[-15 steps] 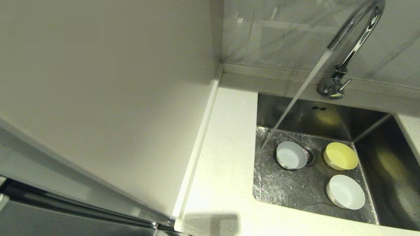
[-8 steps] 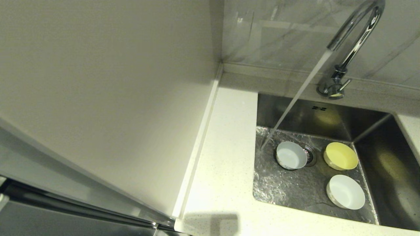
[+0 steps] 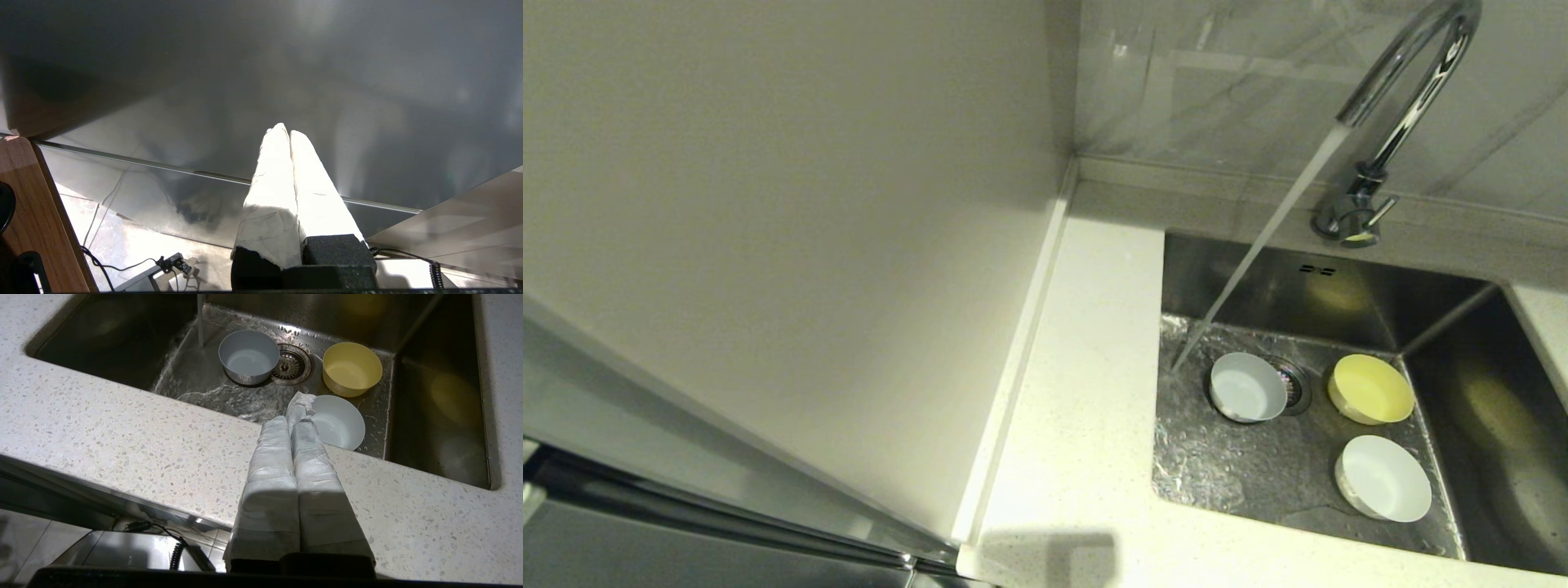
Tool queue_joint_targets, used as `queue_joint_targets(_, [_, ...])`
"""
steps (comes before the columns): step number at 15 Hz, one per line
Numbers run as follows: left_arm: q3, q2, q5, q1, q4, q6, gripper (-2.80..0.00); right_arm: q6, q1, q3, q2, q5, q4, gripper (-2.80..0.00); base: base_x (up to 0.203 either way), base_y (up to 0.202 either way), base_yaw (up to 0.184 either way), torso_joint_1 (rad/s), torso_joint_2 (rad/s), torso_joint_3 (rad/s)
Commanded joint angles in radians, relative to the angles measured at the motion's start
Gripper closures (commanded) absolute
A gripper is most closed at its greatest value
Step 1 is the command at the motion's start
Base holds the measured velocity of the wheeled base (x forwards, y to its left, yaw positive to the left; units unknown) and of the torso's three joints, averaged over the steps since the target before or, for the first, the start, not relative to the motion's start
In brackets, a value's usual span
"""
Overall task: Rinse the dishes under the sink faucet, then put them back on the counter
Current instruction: Wait for the water to rinse the bowl
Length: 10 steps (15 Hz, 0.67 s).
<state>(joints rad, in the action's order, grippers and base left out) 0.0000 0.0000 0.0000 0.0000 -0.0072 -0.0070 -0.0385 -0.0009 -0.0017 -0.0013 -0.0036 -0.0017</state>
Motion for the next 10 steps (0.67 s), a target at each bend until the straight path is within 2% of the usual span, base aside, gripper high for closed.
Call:
queue_joint_targets(1, [0.003,0.0,0.0,0.0,0.0,-0.001,0.0,-0.001,0.001,0.0,0.001,0.0,0.0,0.0,0.0,0.0,0.0,0.0,0.0,0.0])
queue_joint_targets(10, [0.003,0.0,0.0,0.0,0.0,-0.001,0.0,-0.001,0.0,0.0,0.001,-0.001,0.0,0.0,0.0,0.0,0.0,0.0,0.0,0.0])
